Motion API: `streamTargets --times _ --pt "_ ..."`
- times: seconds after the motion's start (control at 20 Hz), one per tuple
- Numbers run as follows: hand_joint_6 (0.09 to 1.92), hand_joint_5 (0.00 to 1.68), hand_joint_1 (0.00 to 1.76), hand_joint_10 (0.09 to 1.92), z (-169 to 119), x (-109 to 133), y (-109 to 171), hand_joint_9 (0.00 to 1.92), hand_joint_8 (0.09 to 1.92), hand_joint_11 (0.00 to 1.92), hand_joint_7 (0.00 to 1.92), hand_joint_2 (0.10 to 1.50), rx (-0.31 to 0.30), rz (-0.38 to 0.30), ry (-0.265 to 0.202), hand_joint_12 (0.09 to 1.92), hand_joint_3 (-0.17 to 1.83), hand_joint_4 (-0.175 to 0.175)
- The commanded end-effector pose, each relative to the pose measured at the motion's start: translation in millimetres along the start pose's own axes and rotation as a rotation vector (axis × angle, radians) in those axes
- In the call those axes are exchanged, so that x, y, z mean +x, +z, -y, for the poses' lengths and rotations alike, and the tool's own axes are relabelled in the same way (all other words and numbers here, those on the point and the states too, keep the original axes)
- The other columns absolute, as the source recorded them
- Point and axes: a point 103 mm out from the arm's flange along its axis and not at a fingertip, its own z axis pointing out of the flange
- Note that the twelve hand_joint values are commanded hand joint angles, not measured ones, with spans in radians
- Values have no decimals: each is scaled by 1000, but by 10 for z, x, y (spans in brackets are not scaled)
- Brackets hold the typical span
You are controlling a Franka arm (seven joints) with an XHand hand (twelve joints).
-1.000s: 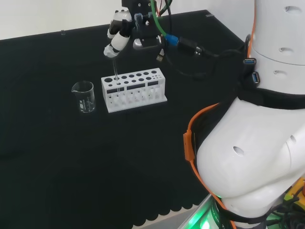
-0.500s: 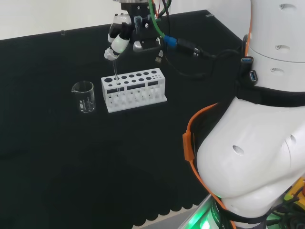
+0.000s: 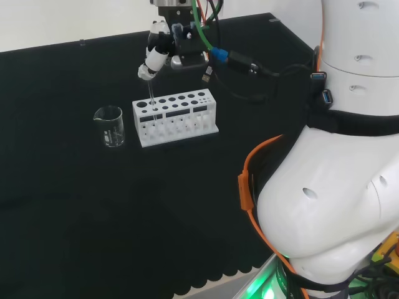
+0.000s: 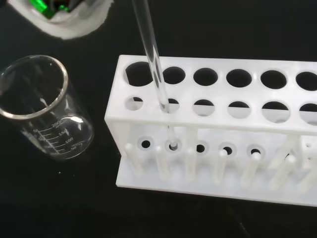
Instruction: Take the glass rod from the white test tube rack.
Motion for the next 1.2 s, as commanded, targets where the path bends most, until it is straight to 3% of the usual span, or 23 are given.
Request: streamTargets --times 0.05,0.5,1.2 --pt "622 466 855 819 -8 -28 38 751 818 579 693 609 1 -5 -90 1337 540 -175" --pt "699 489 964 781 -142 177 93 843 786 697 784 606 -9 36 -120 1300 583 -175" --pt "739 822 1125 649 -211 117 42 1107 688 1071 1026 547 -31 62 -117 1160 706 -175"
